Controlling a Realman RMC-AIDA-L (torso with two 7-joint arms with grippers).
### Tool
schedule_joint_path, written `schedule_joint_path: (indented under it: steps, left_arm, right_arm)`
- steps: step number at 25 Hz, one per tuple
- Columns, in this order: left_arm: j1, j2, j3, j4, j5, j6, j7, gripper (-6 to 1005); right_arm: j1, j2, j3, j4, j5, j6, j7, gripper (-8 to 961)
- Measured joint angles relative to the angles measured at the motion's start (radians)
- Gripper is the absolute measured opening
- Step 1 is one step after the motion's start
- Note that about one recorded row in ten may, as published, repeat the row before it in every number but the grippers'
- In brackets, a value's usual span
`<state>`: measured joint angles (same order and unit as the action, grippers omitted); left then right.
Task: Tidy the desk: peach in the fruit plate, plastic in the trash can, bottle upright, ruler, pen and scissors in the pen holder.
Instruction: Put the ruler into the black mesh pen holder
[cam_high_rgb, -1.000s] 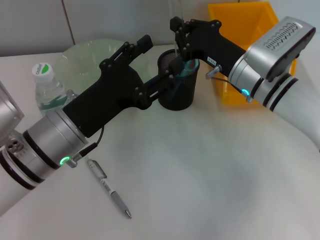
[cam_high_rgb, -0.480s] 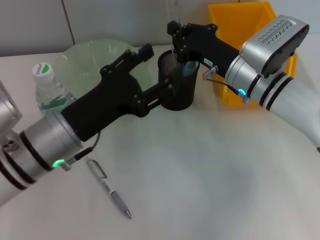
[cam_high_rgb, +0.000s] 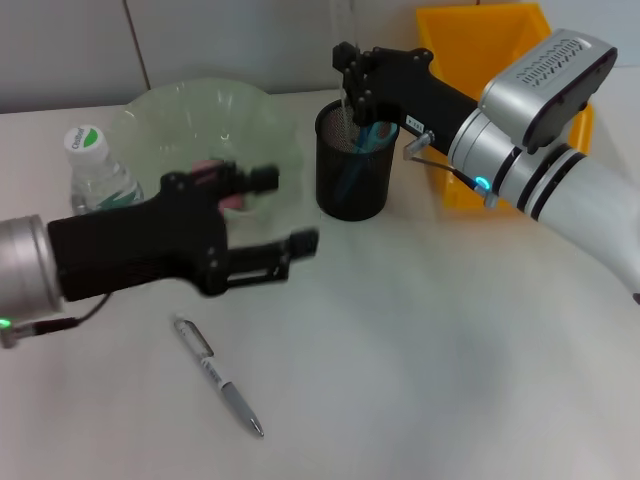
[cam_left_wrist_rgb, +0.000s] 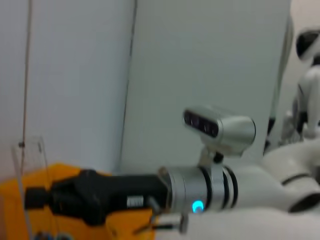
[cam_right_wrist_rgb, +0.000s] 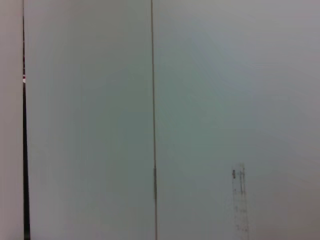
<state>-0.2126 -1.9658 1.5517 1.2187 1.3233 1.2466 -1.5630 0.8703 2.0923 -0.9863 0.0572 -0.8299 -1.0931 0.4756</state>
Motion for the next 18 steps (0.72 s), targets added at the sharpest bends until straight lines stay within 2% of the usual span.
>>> schedule_joint_path:
  steps: [1, 2, 3, 4, 5, 6, 7, 8, 11, 12, 18]
  left_arm:
    - [0.0, -0.003, -0.02, 0.024, 0.046, 0.015, -0.036, 815]
    - [0.0, -0.018, -0.084, 0.09, 0.181, 0.065, -0.13, 815]
    - [0.0, -0.018, -0.084, 0.09, 0.181, 0.065, -0.13, 815]
    - [-0.008, -0.045, -0.174, 0.13, 0.306, 0.152, -0.195, 815]
    - [-0.015, -0.056, -0.218, 0.134, 0.345, 0.192, -0.204, 815]
    - [-0.015, -0.056, -0.218, 0.134, 0.345, 0.192, -0.204, 815]
    - [-0.039, -0.08, -0.324, 0.122, 0.405, 0.289, -0.209, 815]
    - [-0.039, -0.08, -0.324, 0.122, 0.405, 0.289, -0.209, 815]
    - [-0.067, -0.092, -0.426, 0.079, 0.438, 0.373, -0.195, 815]
    - [-0.073, -0.094, -0.452, 0.031, 0.438, 0.387, -0.161, 815]
    - [-0.088, -0.096, -0.464, -0.076, 0.439, 0.387, -0.088, 815]
  right_arm:
    - [0.001, 0.0, 0.0, 0.0, 0.0, 0.0, 0.0, 36]
    - [0.006, 0.0, 0.0, 0.0, 0.0, 0.0, 0.0, 36]
    - [0.006, 0.0, 0.0, 0.0, 0.0, 0.0, 0.0, 37]
    - [0.007, 0.0, 0.0, 0.0, 0.0, 0.0, 0.0, 37]
    - [0.009, 0.0, 0.0, 0.001, 0.0, 0.0, 0.0, 38]
    - [0.009, 0.0, 0.0, 0.001, 0.0, 0.0, 0.0, 38]
    - [0.009, 0.0, 0.002, 0.001, -0.001, 0.0, 0.001, 39]
    - [0.009, 0.0, 0.002, 0.001, -0.001, 0.0, 0.001, 39]
    - [0.009, 0.0, 0.005, 0.001, -0.001, 0.003, 0.009, 41]
    - [0.008, 0.0, 0.005, 0.001, -0.002, 0.004, 0.017, 41]
    - [0.005, 0.0, 0.001, 0.003, -0.002, 0.005, 0.023, 44]
